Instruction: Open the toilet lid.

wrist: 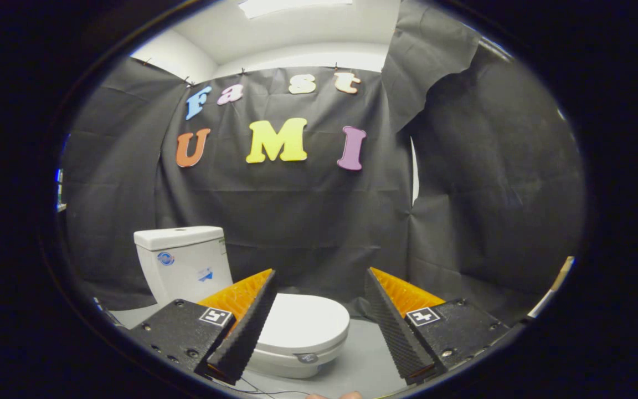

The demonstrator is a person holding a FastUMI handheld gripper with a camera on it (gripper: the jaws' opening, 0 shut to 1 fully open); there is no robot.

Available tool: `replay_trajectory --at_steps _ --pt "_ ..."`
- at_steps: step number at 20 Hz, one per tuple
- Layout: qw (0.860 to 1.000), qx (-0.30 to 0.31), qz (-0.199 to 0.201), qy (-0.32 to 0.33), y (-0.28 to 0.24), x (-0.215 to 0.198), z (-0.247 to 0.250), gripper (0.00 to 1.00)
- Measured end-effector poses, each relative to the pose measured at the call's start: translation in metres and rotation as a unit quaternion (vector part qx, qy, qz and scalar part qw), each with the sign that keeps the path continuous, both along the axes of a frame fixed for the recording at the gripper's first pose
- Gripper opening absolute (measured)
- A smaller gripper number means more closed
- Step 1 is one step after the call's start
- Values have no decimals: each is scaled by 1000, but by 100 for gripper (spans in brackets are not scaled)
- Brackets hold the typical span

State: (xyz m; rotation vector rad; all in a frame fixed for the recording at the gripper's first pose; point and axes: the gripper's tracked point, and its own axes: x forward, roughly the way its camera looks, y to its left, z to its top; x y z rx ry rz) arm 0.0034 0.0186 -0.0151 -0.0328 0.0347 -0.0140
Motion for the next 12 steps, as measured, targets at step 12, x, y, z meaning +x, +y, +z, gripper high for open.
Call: replay_trajectory --at_steps 12 --pt "992 64 29 106 54 36 -100 99"
